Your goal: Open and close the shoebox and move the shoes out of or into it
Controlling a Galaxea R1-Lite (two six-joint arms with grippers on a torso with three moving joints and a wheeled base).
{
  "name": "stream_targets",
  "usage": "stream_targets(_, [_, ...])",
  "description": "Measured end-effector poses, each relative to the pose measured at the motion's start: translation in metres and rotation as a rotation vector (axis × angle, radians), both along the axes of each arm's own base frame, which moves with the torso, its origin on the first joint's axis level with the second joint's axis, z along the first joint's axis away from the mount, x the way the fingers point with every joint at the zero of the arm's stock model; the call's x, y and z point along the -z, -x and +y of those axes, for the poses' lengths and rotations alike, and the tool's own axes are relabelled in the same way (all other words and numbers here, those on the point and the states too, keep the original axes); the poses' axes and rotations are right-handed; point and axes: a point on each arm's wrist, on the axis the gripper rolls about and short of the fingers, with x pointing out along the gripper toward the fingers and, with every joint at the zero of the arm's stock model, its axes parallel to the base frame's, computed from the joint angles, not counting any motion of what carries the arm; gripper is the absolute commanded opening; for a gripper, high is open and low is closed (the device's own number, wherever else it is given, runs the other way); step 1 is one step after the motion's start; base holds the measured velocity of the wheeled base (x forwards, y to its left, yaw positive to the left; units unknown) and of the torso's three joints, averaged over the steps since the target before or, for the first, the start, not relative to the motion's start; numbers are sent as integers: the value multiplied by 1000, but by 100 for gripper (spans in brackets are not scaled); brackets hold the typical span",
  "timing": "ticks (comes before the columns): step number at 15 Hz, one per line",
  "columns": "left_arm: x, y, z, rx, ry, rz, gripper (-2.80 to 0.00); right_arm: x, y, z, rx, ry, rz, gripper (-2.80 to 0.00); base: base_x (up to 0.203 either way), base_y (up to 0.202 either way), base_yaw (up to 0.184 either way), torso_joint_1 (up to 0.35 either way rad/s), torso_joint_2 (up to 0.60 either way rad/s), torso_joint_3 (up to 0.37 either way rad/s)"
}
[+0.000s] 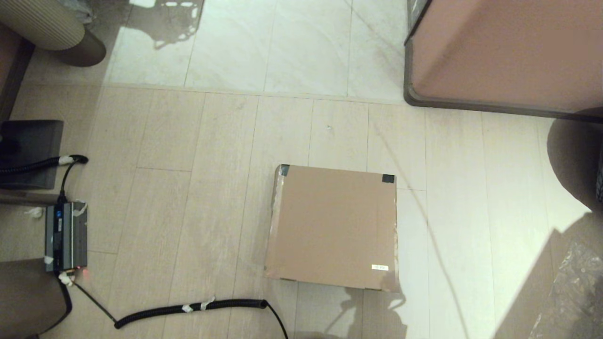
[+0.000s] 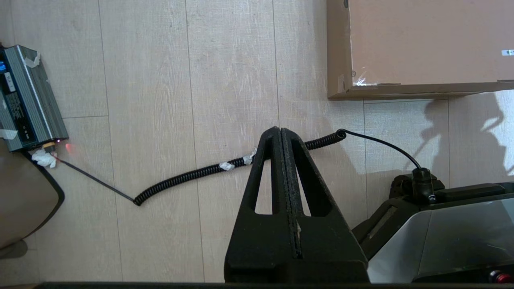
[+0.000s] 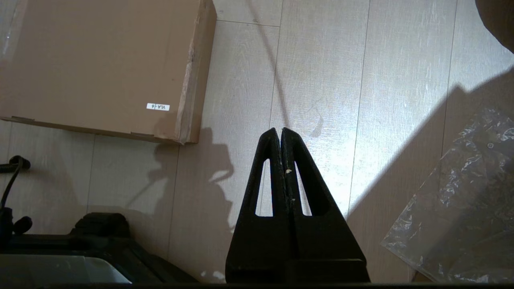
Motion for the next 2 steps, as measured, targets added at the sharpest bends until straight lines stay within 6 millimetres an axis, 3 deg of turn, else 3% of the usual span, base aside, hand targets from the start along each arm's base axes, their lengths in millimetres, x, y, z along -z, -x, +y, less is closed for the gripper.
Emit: stream_targets(2, [0,0,0,-3,0,-2,-280,0,0,0,0,0,0,-280,0,0,0,0,0,0])
